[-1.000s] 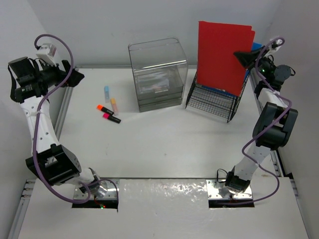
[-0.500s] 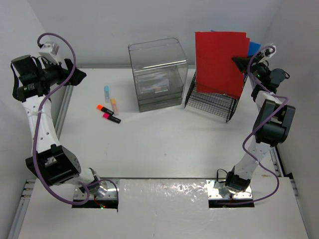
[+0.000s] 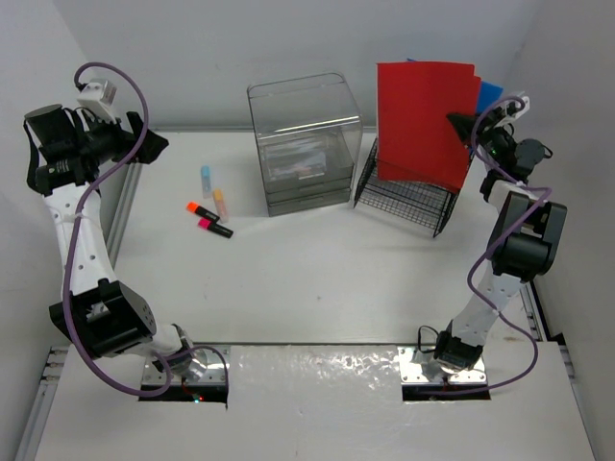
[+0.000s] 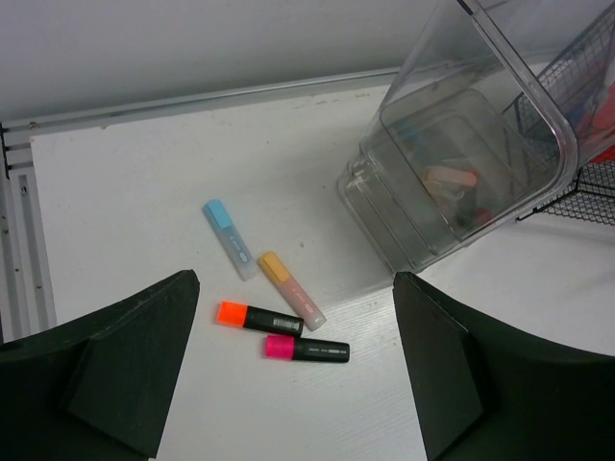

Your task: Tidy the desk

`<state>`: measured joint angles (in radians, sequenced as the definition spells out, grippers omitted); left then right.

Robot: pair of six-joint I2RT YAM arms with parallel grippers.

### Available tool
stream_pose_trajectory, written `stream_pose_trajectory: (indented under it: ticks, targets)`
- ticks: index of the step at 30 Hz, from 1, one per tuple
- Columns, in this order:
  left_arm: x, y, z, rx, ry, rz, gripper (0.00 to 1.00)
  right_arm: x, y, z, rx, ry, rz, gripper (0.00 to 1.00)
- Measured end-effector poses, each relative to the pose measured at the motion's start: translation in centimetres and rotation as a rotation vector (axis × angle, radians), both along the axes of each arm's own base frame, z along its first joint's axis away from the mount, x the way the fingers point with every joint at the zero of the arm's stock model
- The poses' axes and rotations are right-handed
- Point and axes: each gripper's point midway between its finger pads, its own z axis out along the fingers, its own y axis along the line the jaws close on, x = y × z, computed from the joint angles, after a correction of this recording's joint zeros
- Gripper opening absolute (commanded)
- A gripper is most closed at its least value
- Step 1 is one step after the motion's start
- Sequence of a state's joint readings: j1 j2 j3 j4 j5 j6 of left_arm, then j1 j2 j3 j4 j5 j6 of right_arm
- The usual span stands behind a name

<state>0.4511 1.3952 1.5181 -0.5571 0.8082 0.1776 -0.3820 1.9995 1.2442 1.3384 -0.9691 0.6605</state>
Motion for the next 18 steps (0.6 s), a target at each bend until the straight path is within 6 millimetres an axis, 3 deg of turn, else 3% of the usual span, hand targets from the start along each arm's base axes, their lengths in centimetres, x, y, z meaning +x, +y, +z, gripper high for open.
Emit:
stream_pose_trajectory:
  ticks: [11, 18]
  targets:
    - [0.0, 0.0, 0.0, 0.003, 0.000, 0.001, 0.80, 0.2, -0.1, 1.1, 0.038, 0.010, -0.026, 0.00]
    - [0.0, 0.1, 0.0, 0.007, -0.001, 0.003, 0.80, 0.0, -0.2, 3.5, 0.056, -0.032, -0.070, 0.00]
